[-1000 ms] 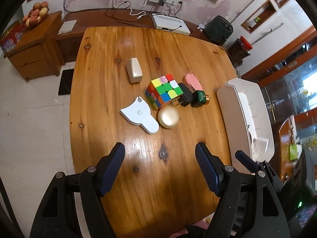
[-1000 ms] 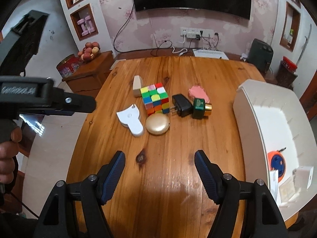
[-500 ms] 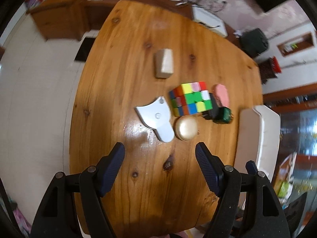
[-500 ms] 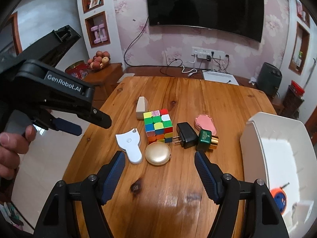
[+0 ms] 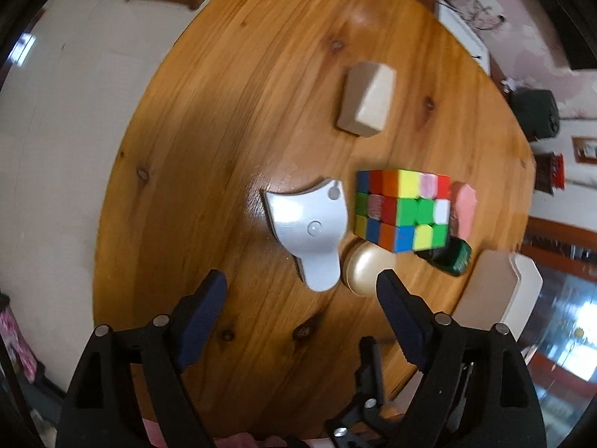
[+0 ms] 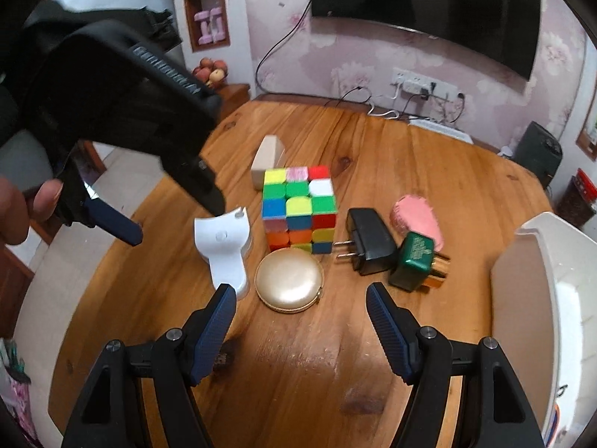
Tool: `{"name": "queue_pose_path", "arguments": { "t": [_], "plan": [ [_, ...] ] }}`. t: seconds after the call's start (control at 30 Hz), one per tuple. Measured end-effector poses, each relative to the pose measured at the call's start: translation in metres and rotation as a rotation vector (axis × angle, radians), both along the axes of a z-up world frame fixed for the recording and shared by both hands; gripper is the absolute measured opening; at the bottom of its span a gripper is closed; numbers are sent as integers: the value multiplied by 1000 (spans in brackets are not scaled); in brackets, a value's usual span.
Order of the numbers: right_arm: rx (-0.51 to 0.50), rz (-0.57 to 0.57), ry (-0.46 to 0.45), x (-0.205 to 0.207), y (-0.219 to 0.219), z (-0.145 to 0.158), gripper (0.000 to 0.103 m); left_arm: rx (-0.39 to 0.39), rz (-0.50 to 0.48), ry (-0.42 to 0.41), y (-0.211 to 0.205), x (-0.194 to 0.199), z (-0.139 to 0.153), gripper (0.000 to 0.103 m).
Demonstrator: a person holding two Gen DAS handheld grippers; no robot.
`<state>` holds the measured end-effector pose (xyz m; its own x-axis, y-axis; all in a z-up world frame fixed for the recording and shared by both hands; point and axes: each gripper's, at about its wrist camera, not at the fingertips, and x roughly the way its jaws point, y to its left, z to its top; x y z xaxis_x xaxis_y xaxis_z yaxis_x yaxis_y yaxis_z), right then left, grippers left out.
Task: Organize rigid objects
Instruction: 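Move left tool toward white curved holder while right tool approaches gold round compact, then grasp the white curved holder with left tool while right tool grasps the gold compact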
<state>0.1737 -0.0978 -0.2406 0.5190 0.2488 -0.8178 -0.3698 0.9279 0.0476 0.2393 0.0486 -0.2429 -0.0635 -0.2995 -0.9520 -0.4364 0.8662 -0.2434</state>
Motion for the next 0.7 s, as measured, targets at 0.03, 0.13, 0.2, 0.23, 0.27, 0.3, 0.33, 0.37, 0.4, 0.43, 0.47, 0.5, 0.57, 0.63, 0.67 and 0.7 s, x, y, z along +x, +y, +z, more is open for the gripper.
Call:
{"name": "queue_pose_path", "arguments": {
  "t": [0.03, 0.13, 0.2, 0.23, 0.27, 0.3, 0.33, 0.37, 0.4, 0.43, 0.47, 0.5, 0.57, 0.63, 0.67, 0.7],
  "plan": [
    [0, 6, 2, 1, 0, -2, 73, -6, 11, 12, 0, 0, -4, 85],
    [-1, 25, 14, 4, 4, -10, 73, -23, 45, 38, 1, 1, -15, 85],
    [-2, 37, 24, 7, 7, -15, 73, -18, 57, 44, 0, 2, -18, 85],
    [-3, 45, 28, 9, 8, -18, 73, -19, 64, 46, 1, 2, -19, 85],
    [-4, 49, 29, 9, 9, -19, 73, -20, 75, 50, 1, 2, -22, 85],
    [-6, 55, 33, 10, 10, -22, 73, -19, 80, 53, 2, 2, -24, 85],
    [-7, 57, 37, 10, 10, -25, 73, -18, 86, 56, 4, 3, -25, 85],
    [-7, 58, 42, 10, 10, -26, 72, -14, 91, 60, 6, 5, -27, 85],
    [-8, 62, 49, 11, 11, -29, 69, -13, 97, 63, 7, 5, -29, 85],
    [-11, 63, 53, 12, 12, -30, 68, -10, 100, 65, 7, 5, -30, 85],
    [-19, 64, 58, 13, 13, -33, 68, -7, 104, 70, 7, 6, -31, 85],
    [-23, 65, 60, 14, 15, -35, 68, -6, 107, 73, 8, 6, -32, 85],
    [-24, 65, 64, 20, 15, -37, 68, -4, 112, 80, 9, 7, -35, 85],
    [-24, 67, 68, 21, 16, -40, 68, 0, 118, 86, 10, 9, -38, 85],
    [-26, 67, 68, 22, 16, -41, 67, 3, 121, 88, 10, 11, -39, 85],
    [-30, 66, 69, 22, 16, -41, 66, 5, 122, 90, 10, 11, -40, 85]
  ]
}}
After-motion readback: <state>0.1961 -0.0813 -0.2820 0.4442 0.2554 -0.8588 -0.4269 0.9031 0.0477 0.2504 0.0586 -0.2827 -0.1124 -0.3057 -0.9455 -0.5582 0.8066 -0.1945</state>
